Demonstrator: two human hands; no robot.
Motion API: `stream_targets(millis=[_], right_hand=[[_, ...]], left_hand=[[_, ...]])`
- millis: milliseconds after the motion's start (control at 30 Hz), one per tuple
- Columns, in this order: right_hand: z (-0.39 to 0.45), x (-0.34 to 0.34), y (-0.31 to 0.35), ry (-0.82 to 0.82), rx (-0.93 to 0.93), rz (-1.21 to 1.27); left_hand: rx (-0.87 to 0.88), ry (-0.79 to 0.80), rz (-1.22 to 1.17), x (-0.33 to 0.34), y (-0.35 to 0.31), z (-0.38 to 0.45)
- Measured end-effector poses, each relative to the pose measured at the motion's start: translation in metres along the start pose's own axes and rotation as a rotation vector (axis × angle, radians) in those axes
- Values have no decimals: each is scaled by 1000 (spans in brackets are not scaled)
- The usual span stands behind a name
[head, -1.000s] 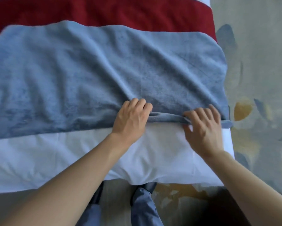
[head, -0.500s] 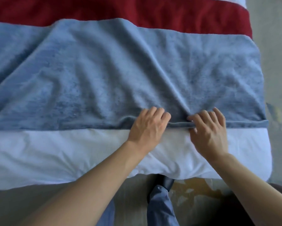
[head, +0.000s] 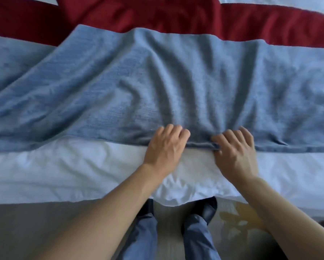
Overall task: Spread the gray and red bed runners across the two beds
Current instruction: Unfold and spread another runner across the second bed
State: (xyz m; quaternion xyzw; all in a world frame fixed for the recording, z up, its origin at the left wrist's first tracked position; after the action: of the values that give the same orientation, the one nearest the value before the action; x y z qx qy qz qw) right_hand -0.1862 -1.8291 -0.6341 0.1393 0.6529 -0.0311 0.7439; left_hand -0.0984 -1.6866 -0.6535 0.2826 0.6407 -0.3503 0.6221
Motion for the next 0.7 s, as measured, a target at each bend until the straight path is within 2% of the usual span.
stream_targets(millis=[167, 367, 467, 600, 700], right_hand=[[26, 20, 86, 2, -97, 124], [-2, 32, 75, 38, -123, 77], [2, 29, 87, 49, -116, 90], [29, 34, 159, 49, -192, 195], [38, 45, 215, 27, -211, 255]], left_hand=[[-106, 27, 1, -3, 49, -17], [-87, 35, 7, 1, 52, -58], [-160, 36, 63, -11, 80, -65], [-292, 44, 40, -16, 124, -84], [-263, 12, 8, -15, 126, -104]])
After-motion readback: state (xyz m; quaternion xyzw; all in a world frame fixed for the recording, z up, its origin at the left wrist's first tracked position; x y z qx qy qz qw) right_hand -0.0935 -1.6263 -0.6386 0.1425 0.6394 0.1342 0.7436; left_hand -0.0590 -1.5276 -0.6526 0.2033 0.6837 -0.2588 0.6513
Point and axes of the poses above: each hand's wrist, its own z-axis towards the middle knuckle, its own x-axis out of the palm, y = z × x, the point moved 6 cm from there along z, towards the middle knuckle, and after that the axes turned 8 degrees about z, right-handed, at the moved point
